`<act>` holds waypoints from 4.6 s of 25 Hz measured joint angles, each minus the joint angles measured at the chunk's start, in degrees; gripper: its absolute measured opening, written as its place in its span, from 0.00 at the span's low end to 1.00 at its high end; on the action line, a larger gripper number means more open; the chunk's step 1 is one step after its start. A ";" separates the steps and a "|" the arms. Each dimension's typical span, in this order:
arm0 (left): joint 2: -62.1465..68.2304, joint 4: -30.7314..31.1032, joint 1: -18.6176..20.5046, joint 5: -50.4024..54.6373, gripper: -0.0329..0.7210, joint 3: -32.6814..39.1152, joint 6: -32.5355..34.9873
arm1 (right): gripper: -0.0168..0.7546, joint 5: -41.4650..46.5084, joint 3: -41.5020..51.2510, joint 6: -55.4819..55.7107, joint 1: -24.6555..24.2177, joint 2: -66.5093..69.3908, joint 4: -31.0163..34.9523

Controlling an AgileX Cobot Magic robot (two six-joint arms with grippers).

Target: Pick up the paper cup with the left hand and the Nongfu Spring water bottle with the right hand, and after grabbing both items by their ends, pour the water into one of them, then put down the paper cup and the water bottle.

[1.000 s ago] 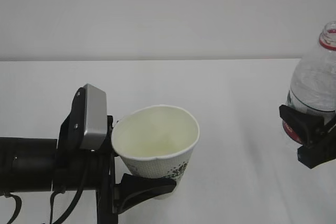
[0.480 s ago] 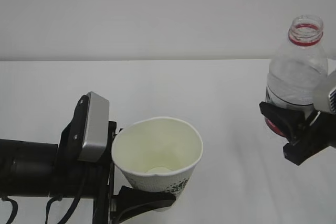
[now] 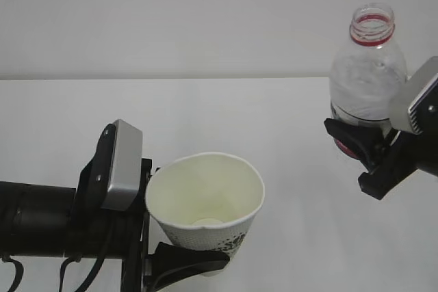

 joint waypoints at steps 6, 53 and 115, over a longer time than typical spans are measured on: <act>0.00 -1.64 0.00 -0.14 0.71 0.00 -0.13 | 0.60 2.71 -2.64 -1.44 3.07 0.00 -0.69; 0.00 3.07 0.00 -2.60 0.71 -2.53 -4.62 | 0.60 8.00 -12.12 -15.67 4.85 0.26 -16.18; 0.00 3.55 0.00 -5.13 0.70 -2.53 -4.62 | 0.60 -0.45 -17.84 -33.40 5.49 7.29 -19.44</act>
